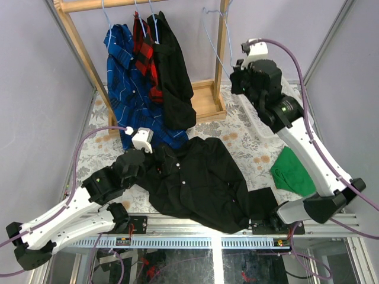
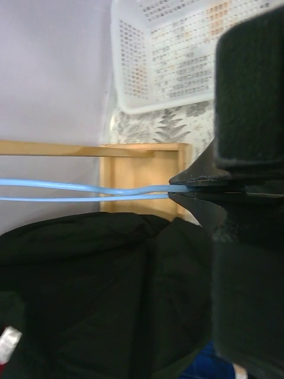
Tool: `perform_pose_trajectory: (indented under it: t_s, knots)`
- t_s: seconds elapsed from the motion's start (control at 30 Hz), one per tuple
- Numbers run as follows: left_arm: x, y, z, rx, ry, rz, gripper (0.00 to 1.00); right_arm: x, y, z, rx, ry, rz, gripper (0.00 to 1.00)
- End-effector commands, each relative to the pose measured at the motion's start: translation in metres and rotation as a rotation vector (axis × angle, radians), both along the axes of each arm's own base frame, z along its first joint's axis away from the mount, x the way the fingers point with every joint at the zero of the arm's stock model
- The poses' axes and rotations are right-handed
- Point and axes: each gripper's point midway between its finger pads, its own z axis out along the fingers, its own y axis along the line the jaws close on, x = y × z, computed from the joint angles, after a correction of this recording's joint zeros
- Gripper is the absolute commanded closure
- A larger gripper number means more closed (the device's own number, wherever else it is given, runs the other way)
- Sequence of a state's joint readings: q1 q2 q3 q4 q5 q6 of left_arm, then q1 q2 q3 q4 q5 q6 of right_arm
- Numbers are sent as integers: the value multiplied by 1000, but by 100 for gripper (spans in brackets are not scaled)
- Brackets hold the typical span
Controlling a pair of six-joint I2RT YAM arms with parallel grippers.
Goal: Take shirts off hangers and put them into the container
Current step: Place the hanger at the clothesline.
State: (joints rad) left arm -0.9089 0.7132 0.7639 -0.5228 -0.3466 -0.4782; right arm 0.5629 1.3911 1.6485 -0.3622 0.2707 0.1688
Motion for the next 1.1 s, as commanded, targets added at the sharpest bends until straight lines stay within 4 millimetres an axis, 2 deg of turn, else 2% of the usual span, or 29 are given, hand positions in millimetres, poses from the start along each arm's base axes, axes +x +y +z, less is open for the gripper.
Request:
perform_pose_trajectory:
  t_s: [0.0,0.17,0.27,0.33,0.5,0.7,0.77,0.87,0.93,1.07]
  knots:
    - [6,15,9,-4,-37,84,19,17,14,51,40,-91,19,100]
    - [10,18,13,-11,-43,117,12,43,28,56,-7,-81,25,100]
    - [11,16,11,-1,-36,117,12,61,32,45,-63,-42,0,100]
    - [11,15,12,1,-32,115,11,65,34,36,-101,-8,2,100]
    - [12,17,14,-5,-37,128,10,67,35,3,-152,71,9,100]
    - [13,20,18,-18,-48,144,8,60,28,2,-157,53,5,98]
    - [13,20,19,-22,-47,147,8,57,28,1,-163,60,11,93]
    - [13,19,19,-27,-45,147,8,51,29,-1,-161,64,40,71]
    - [13,20,18,-29,-46,152,6,45,30,5,-148,49,60,58]
    - [14,22,17,-26,-43,166,5,28,27,15,-120,13,99,40]
